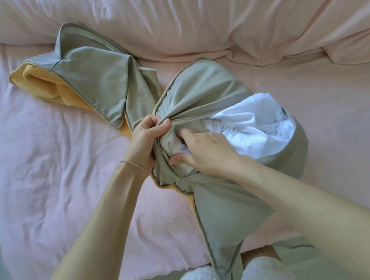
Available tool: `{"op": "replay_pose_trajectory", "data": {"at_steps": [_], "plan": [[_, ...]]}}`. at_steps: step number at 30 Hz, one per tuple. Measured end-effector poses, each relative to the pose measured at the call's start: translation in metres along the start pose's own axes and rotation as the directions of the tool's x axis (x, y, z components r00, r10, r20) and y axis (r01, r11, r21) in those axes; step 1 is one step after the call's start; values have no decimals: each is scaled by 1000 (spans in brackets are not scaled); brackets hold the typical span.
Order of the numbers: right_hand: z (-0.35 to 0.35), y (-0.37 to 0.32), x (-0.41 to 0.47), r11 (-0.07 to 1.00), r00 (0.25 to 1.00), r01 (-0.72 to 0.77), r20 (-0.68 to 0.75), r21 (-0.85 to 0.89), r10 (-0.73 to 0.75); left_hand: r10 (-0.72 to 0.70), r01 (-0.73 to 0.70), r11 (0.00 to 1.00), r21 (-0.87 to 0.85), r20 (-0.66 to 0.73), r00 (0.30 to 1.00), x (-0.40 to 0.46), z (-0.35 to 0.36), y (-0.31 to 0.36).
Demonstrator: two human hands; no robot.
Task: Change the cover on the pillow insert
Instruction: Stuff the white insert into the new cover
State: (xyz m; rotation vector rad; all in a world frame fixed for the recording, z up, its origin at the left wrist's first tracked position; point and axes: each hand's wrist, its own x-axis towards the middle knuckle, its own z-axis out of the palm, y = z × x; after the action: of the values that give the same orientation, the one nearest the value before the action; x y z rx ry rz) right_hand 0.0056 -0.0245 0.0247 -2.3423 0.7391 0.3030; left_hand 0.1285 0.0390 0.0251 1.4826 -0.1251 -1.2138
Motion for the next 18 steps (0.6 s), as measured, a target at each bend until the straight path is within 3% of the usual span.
{"op": "replay_pose_trajectory", "data": {"at_steps": [4,7,9,12,15,18], "plan": [[-2,-4,12,995,987,59,145,81,-70,59,-58,995,80,-7,998,-3,-18,1],[3,-6,11,992,986,121,116,26,-123,118,-109,978,178,-42,992,-7,-32,-1],[6,-5,2,982,984,180,5,-61,-180,127,-103,980,172,-133,983,-8,-43,-4],[4,-2,-18,941,904,330,-260,-79,-339,106,-89,993,72,-285,953,-6,-54,-3],[2,9,-29,950,882,312,-371,-5,-291,70,-54,996,68,-258,964,-4,-48,-1],[4,0,-27,931,854,312,-486,189,-187,21,-21,1000,-1,-219,976,-3,-39,-2]]}}
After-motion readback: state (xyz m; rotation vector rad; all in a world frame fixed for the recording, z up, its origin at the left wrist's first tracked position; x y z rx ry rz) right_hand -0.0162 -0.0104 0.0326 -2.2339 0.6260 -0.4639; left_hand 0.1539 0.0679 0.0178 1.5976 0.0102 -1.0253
